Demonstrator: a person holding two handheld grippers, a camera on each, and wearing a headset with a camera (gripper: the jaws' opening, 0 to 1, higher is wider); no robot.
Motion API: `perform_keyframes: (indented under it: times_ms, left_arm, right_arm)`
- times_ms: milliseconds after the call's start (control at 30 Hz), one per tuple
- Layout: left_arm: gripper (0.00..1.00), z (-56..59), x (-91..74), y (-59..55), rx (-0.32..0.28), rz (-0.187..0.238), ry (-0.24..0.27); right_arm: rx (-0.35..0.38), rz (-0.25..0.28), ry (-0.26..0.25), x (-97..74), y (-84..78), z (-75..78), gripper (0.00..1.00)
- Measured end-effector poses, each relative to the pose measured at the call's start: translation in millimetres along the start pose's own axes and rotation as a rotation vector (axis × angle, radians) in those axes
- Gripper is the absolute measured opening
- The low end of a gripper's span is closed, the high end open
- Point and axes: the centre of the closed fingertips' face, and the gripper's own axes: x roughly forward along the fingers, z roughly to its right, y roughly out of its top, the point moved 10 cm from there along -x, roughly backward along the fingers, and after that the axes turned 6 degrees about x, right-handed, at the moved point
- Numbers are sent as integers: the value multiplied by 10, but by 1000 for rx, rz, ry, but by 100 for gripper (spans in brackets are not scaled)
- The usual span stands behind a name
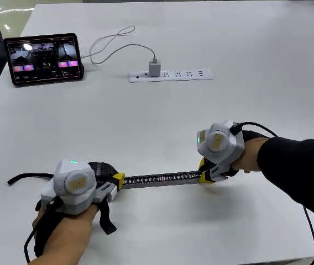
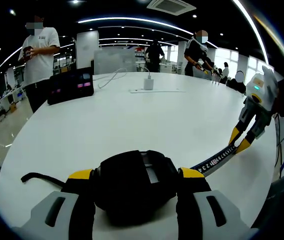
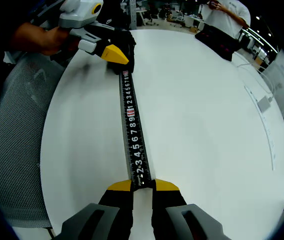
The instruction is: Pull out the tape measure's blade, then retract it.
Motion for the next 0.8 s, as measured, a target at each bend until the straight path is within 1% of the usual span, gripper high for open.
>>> perform_keyframes:
  times_ms: [100, 267, 533, 667, 800]
  left_arm:
    - [61, 0, -1, 5, 0, -6, -3]
    - [61, -1, 8, -2, 2, -1, -3]
    - [61, -2, 7, 2, 0, -8, -4]
    - [61, 0, 4, 0, 0, -5, -4]
    - [61, 1, 2, 1, -2, -6, -4]
  right_arm:
    - [2, 2, 4, 5, 8, 3, 9]
    - [0, 1, 0, 13, 29, -6, 9]
    - [6, 9, 1, 27, 55, -6, 10]
    - [10, 16, 1, 33, 67, -12, 10]
    - [1, 16, 2, 37, 83, -17, 10]
